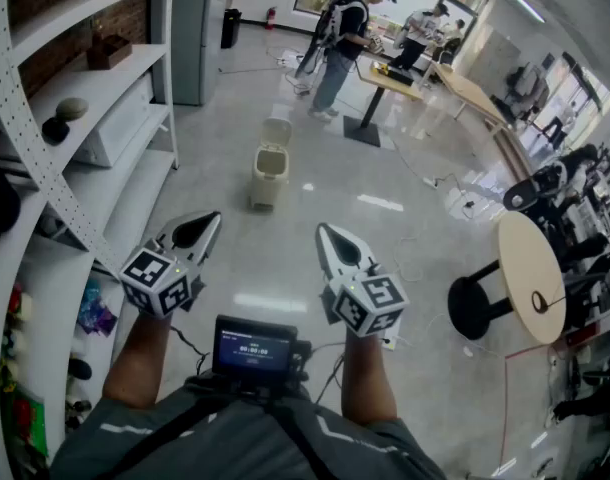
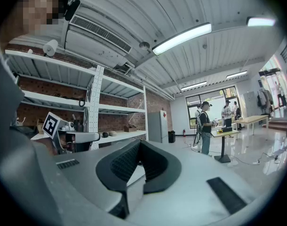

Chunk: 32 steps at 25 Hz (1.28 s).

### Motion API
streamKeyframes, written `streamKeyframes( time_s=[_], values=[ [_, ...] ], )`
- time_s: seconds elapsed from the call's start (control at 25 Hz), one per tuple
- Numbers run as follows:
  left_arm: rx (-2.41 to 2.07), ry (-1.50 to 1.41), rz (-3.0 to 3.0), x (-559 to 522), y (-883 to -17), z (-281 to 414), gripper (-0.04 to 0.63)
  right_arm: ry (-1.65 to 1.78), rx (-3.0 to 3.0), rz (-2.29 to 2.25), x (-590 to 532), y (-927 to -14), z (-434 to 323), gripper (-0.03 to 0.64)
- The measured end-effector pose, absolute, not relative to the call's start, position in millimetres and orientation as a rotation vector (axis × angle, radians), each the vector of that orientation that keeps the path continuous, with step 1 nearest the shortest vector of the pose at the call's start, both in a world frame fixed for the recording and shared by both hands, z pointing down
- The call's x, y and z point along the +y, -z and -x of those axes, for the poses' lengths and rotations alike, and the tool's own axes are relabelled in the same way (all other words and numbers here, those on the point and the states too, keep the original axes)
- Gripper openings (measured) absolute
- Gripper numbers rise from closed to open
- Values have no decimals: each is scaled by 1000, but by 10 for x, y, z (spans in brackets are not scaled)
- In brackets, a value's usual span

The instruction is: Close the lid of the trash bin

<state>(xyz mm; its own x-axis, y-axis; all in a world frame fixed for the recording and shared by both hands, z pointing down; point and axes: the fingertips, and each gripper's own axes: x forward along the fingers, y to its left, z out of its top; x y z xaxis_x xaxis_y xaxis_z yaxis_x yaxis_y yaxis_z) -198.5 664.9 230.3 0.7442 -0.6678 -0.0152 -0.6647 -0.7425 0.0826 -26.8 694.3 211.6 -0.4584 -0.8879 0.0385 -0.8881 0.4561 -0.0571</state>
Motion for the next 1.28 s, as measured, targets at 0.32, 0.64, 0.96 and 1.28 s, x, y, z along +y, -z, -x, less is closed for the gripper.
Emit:
streamKeyframes(
  time_s=[0.32,0.64,0.96,1.28],
  values=[
    [-1097,93,-2859,6661,-2304,2004,-6,-115,-2679,-1616,6933,-2161,289,9],
    [-1107,99,-2847,6667,-2338,2074,-6,-130,-2677,-1626,6892,-2188,329,9],
    [-1097,112,-2842,6621,-2333,2286,-6,-175,-2725,-1593,6858,-2209,594,11],
    [-1047,137,-2840,6505,-2390,2526,-6,-136,-2723,-1628,6846,-2190,866,11]
  ],
)
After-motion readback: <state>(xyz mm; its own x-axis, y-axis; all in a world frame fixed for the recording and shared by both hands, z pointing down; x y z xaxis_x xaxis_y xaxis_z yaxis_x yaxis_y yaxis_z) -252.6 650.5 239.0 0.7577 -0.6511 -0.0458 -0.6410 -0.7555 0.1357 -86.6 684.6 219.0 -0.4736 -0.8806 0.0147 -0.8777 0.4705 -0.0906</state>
